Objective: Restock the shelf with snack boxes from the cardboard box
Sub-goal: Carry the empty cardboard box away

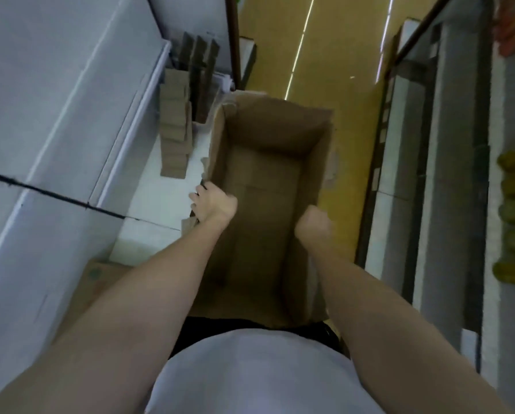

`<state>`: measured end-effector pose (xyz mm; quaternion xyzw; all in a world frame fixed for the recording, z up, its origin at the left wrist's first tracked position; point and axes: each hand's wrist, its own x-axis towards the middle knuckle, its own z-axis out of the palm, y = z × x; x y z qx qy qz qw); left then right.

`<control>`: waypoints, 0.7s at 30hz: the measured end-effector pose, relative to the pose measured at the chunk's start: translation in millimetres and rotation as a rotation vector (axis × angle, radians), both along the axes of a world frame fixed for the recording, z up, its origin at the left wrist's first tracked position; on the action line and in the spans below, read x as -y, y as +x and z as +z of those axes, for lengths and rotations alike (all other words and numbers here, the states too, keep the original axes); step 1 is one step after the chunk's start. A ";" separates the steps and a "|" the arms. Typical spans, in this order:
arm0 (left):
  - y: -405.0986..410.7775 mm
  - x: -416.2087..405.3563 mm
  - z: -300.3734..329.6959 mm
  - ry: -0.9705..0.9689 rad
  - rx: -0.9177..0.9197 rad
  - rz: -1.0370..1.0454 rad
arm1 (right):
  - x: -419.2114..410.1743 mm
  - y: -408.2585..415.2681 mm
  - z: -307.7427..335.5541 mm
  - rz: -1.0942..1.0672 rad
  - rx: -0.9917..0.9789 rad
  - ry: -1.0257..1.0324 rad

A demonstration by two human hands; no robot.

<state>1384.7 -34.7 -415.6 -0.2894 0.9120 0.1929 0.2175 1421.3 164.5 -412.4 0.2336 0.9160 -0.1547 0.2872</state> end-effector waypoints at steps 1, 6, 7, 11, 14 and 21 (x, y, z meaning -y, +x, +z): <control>-16.7 3.3 -0.3 0.018 0.005 0.008 | 2.7 -11.7 5.0 -0.002 -0.008 0.022; -77.7 1.7 -1.6 0.047 0.019 -0.011 | 10.9 -74.2 29.1 -0.088 -0.092 0.118; -87.0 -0.2 0.0 0.045 0.015 -0.027 | 11.4 -84.3 33.4 -0.113 -0.099 0.132; -134.7 -10.6 7.0 0.034 -0.020 -0.096 | 6.1 -118.3 41.7 -0.217 -0.135 0.167; -169.0 -24.5 10.8 0.014 -0.041 -0.130 | -2.7 -141.8 39.4 -0.251 -0.158 0.191; -258.2 -53.9 -1.3 -0.036 -0.032 -0.168 | -33.6 -228.8 26.2 -0.192 -0.161 0.173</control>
